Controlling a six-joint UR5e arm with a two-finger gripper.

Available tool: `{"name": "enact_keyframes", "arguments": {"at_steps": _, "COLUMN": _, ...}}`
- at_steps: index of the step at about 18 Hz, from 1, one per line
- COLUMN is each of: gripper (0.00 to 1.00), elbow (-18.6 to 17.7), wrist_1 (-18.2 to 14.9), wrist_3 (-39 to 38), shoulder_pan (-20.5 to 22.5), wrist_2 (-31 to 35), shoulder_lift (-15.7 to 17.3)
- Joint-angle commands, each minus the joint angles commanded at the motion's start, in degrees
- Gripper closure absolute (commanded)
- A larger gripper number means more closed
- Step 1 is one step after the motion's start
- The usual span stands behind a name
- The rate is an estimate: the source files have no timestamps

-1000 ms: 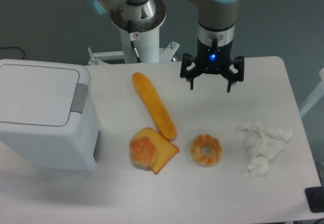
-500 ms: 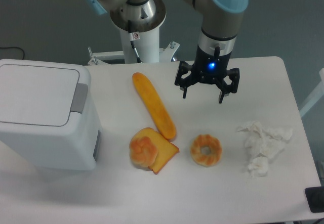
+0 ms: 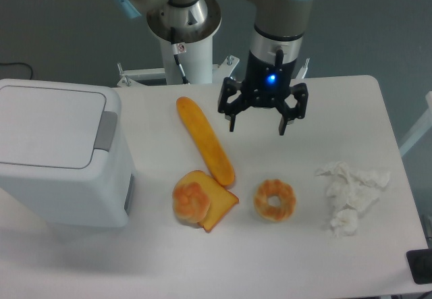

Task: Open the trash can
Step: 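Move the gripper over to the white trash can's lid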

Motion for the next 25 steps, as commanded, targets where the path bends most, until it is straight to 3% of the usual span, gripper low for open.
{"name": "enact_keyframes", "arguments": {"at_steps": 10, "gripper": 0.00, "elbow": 0.8, "wrist_1": 0.0, "wrist_3": -10.0, "shoulder_pan": -6.9, "wrist_2": -4.2, "shoulder_lift": 1.2}}
{"name": "enact_keyframes", "arguments": {"at_steps": 18, "gripper": 0.00, "elbow": 0.1, "wrist_1": -0.1, "wrist_3": -10.6, "shoulder_pan": -11.3, "wrist_2": -6.3, "shoulder_lift": 0.6}}
{"name": "enact_keyframes", "arguments": {"at_steps": 25, "gripper": 0.00, "elbow": -0.8, "wrist_1": -0.3, "wrist_3": -10.6, "shoulder_pan": -12.4, "wrist_2": -6.2, "shoulder_lift": 0.8}}
